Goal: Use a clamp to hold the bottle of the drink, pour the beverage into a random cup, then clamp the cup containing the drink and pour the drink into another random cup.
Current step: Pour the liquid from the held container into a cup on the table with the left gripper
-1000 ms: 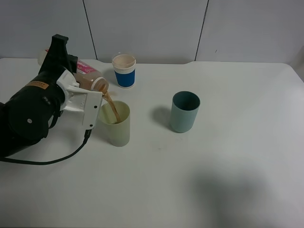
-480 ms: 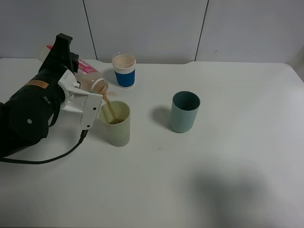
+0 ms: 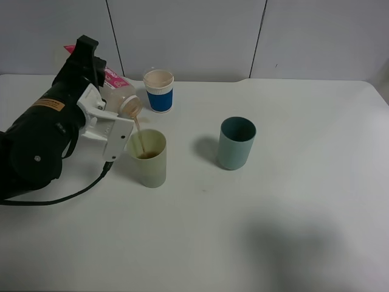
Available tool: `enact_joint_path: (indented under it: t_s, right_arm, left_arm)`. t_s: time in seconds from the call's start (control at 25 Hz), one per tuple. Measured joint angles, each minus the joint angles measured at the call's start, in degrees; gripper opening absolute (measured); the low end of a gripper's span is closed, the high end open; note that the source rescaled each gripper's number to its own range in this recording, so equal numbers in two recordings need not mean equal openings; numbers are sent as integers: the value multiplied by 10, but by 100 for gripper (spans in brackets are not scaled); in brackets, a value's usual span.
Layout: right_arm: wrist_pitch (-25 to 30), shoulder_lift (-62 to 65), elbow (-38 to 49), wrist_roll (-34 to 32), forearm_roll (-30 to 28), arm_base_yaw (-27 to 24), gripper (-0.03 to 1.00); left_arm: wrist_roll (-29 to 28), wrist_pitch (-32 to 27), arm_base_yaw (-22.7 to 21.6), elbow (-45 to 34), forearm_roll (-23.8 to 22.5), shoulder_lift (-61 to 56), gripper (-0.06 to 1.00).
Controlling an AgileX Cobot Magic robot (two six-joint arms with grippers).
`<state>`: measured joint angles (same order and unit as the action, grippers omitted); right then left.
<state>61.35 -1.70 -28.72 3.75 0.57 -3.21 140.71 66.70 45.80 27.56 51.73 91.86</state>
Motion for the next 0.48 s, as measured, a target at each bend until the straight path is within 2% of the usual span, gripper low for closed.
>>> enact_joint_path:
  t_s: [0.48]
  right_arm:
    - [0, 0, 0, 0, 0, 0, 100]
  left_arm:
    - [5, 23, 11, 0, -79, 0, 1]
